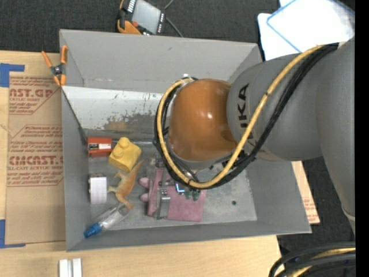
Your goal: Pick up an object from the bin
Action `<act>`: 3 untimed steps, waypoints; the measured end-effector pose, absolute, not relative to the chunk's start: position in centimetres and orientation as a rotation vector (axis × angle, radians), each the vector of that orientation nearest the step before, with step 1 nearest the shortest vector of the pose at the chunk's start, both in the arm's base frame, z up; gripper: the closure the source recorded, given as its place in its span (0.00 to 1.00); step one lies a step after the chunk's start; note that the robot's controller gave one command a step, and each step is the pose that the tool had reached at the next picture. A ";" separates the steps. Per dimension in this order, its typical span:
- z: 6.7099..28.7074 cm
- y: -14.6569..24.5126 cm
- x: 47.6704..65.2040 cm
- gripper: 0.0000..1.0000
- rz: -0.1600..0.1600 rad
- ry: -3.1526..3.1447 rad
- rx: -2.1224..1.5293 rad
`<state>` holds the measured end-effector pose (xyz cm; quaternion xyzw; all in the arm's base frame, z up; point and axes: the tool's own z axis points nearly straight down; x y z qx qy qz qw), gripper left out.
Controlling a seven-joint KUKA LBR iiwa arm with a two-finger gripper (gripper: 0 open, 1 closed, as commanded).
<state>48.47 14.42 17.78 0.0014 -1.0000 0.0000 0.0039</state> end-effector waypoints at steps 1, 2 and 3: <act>18.2 14.3 48.7 0.00 -0.002 -3.141 0.001; 6.6 9.8 55.9 0.00 -0.001 -3.134 0.180; 7.1 9.5 55.5 0.00 -0.008 -3.132 0.344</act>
Offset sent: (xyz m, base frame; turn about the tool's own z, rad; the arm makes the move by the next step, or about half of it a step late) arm 0.0740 -0.0452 -0.1078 -0.1143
